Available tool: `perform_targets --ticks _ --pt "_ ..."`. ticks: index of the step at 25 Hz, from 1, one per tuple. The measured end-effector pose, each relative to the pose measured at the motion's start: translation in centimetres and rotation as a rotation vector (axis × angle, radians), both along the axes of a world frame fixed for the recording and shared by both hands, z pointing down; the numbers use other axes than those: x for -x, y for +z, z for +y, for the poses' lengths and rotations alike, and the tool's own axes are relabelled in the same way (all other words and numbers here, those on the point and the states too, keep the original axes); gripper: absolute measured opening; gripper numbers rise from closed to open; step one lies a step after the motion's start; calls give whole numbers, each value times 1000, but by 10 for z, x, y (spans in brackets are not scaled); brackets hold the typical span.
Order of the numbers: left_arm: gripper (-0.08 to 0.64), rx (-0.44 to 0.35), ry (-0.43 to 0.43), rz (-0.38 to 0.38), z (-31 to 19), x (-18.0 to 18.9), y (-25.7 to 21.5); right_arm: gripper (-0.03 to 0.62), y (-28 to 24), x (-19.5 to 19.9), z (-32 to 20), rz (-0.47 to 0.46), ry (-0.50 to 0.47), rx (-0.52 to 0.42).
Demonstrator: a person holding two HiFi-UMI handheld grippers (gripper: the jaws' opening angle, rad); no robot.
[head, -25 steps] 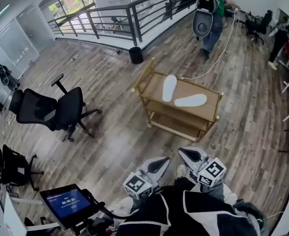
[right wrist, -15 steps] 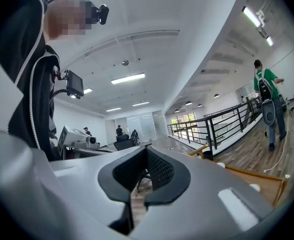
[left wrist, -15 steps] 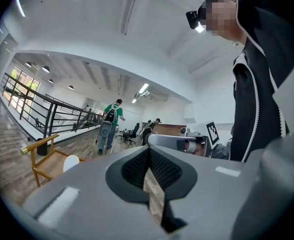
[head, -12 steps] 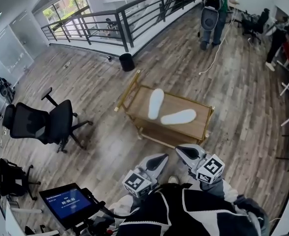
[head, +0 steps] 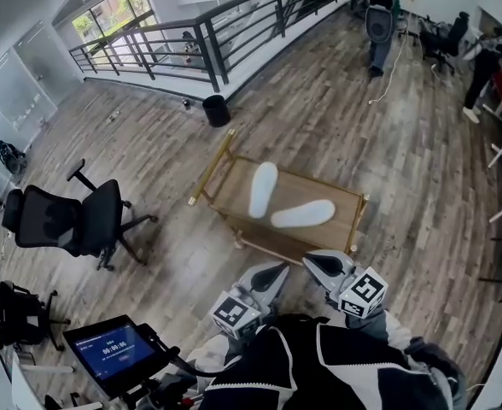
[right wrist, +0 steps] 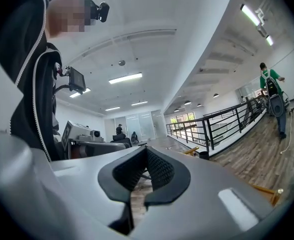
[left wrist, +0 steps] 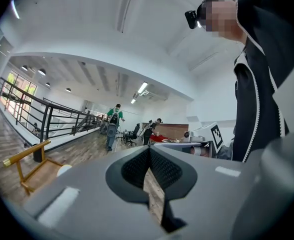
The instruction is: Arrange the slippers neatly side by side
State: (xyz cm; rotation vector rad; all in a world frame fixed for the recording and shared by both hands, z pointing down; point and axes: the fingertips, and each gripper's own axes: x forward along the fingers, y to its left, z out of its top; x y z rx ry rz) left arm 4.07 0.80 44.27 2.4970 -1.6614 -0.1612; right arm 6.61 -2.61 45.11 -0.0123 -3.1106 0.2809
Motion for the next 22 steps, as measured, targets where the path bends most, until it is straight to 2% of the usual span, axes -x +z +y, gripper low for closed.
perform_targets --ticks 3,8,14,22 --pt "18 9 -12 22 -14 5 -5 6 -5 1 -16 0 -7 -9" --pt "18 15 -2 38 -74 30 8 6 7 21 -76 19 12 -8" --pt "18 -1 56 20 -110 74 10 6 7 60 -109 22 66 -16" --pt "18 -4 165 -10 -167 136 -3 6 -2 111 -159 0 206 -26"
